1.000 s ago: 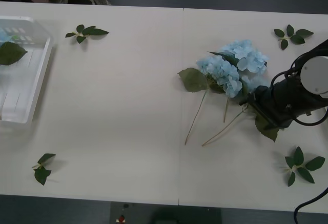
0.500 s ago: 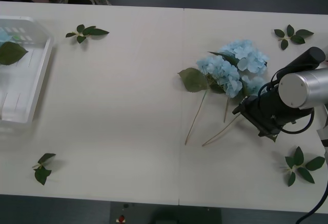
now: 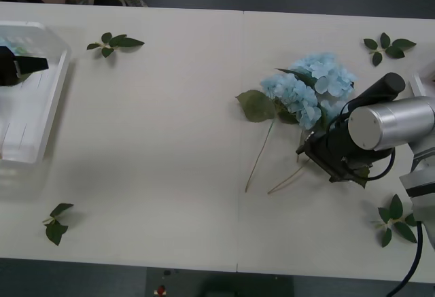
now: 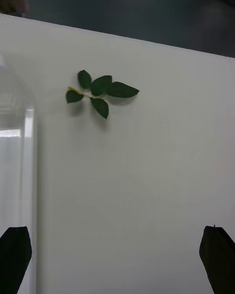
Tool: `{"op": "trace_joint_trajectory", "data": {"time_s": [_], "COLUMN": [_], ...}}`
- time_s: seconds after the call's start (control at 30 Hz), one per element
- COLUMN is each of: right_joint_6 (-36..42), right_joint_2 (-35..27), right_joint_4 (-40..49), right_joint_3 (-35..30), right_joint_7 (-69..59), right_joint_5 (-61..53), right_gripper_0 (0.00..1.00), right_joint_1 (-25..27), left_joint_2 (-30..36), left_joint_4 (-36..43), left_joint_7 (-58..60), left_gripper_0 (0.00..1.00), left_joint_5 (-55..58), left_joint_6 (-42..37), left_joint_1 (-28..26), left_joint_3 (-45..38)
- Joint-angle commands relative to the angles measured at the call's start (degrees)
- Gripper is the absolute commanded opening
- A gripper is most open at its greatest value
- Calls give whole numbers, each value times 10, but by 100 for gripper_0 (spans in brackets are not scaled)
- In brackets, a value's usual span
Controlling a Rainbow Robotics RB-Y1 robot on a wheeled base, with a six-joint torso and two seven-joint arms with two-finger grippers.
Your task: Put the red flowers into the right box and the blue flowers into the left box
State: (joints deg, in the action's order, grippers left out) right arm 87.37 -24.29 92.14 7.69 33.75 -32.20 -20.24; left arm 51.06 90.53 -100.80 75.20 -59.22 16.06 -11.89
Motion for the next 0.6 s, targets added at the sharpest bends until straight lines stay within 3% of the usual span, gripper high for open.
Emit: {"op": "trace_joint_trajectory", "data": {"time_s": [0.03,0.17,0.2,0.27,0.3,0.37,0.6], "right_joint_6": [-4,-12,-13,-13,-12,-12,-12], "right_joint_2": [7,7,7,7,7,7,7], "right_joint_4": [2,0,-1,-1,-1,0,-1], "right_joint_3": [2,15,15,15,15,17,21], "right_joint_7": [-21,-23,-20,-20,-19,-19,-19], "right_joint_5": [10,17,18,20,21,22,27], "right_gripper_0": [100,98,83,30,14,0,0], "right_joint_1": [-20,-21,-21,-20,-20,-20,-21], "left_joint_2": [-36,-55,-57,-57,-57,-57,-40], "left_joint_4": [65,123,134,153,169,201,288], "left_joint_7": [-29,-27,-26,-29,-29,-30,-31], "left_gripper_0": [100,100,100,100,100,100,100], "left_joint_5": [-31,-53,-52,-52,-53,-51,-44], "left_joint_6": [34,82,89,99,105,111,126], "left_joint_1": [-2,-8,-9,-9,-9,-9,-24], "left_joint_3": [26,93,105,129,144,168,209]}}
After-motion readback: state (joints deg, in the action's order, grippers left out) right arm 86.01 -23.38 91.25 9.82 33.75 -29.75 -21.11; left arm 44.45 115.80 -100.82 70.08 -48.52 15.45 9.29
